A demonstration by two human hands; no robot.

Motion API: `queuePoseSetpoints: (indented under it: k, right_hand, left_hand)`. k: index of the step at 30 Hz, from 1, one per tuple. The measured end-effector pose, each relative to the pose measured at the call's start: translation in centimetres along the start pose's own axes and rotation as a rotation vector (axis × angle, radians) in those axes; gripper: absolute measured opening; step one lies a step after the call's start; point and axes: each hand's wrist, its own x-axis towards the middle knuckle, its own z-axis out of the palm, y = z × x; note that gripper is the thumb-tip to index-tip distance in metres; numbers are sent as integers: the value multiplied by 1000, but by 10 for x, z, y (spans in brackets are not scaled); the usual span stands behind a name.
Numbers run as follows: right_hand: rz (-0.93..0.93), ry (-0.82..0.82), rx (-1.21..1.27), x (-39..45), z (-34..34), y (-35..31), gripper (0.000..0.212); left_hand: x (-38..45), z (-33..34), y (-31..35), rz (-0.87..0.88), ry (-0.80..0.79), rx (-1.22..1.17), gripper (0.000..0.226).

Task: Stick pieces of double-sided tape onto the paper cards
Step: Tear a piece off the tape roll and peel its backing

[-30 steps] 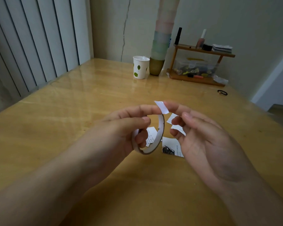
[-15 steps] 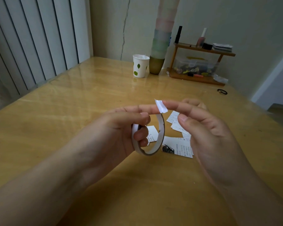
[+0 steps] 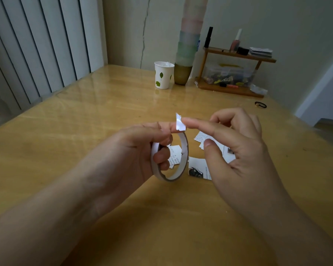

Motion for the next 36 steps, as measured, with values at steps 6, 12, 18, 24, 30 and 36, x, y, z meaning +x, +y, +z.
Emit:
queuePoseSetpoints:
  k: [6, 12, 18, 24, 30, 36]
  right_hand:
    - [2, -13, 8, -1, 2, 0, 57]
    - [65, -39, -36, -3, 5, 9, 39]
    - [93, 102, 5, 1, -4, 5, 17]
    - [-35, 160, -31, 2, -10, -4, 9]
    - [1, 159, -43, 0, -5, -5, 4]
    - [48, 195, -52, 0, -6, -7, 3]
  left_hand:
    - [-2, -2, -1, 47, -40, -17, 28]
    - [5, -12, 1, 140, -39, -127, 16]
    - [3, -14, 2, 137, -26, -4, 34]
    - [-7, 2, 4, 132, 11, 174, 34]
    - [-11, 7, 0, 190, 33, 339, 39]
    - [-15, 9, -3, 206, -14, 511, 42]
